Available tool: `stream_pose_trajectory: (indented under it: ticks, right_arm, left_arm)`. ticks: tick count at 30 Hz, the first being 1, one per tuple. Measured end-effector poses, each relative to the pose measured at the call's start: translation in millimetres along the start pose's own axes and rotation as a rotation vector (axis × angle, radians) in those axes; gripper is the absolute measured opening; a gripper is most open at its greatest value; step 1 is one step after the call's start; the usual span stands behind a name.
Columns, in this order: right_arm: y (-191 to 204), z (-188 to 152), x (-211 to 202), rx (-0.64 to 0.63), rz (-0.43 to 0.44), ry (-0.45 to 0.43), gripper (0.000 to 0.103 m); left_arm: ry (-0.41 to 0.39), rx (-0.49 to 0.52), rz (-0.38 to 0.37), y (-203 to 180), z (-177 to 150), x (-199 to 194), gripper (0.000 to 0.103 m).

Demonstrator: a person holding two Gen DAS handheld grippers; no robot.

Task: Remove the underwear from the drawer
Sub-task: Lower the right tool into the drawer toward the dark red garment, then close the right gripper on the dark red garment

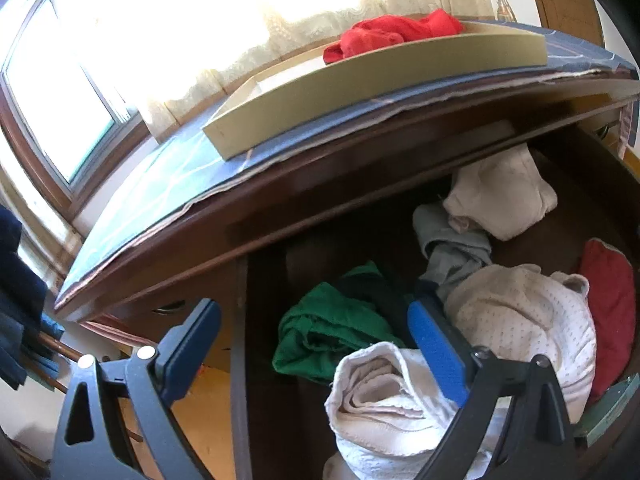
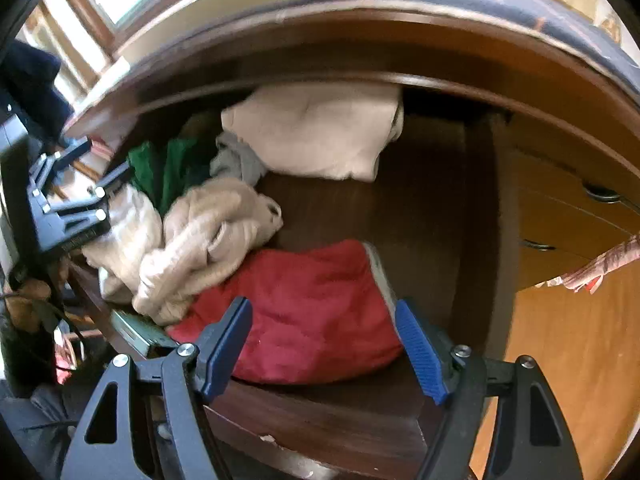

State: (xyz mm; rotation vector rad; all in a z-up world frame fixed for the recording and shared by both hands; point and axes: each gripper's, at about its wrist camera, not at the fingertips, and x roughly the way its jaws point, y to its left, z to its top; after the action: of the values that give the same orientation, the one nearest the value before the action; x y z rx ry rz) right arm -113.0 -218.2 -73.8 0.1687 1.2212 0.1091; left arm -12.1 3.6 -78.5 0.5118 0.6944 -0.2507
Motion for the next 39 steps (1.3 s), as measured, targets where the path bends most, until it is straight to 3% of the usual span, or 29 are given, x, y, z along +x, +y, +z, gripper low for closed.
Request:
stream_pose_trajectory:
  ticks: [4,9,13,17,23,39]
  right_arm:
    - [4,1,13,-0.021,0.011,0.047,0.076]
    - [6,4,19,-0.037,-0.034,0.061,0.076]
    - [10,8,23,-0.06,-0.05,0.091,0.076]
    - [16,14,41,-0.089,-0.026,0.15,0.076]
    - [11,18,58,-0.063,-0.002,0.211,0.076]
    - [15,23,83,-0.134,-0.014,0.345,0.078]
  left_arm:
    - [-0.011,-0.044,-0.003,11,-1,0,0.097]
    - [-0.016,-0.094,-0.016,21,-3,0,0.097]
    - [-0.034,-0.085,0.03,22,-5,-1,0.097]
    - [0.001,-0.057,0.058,16,-10,8,0.096]
    - [-0.02,-0.062,0.052,21,-14,4,0.096]
    - [0.007,-0.082,0.05,27,-17,10,0.096]
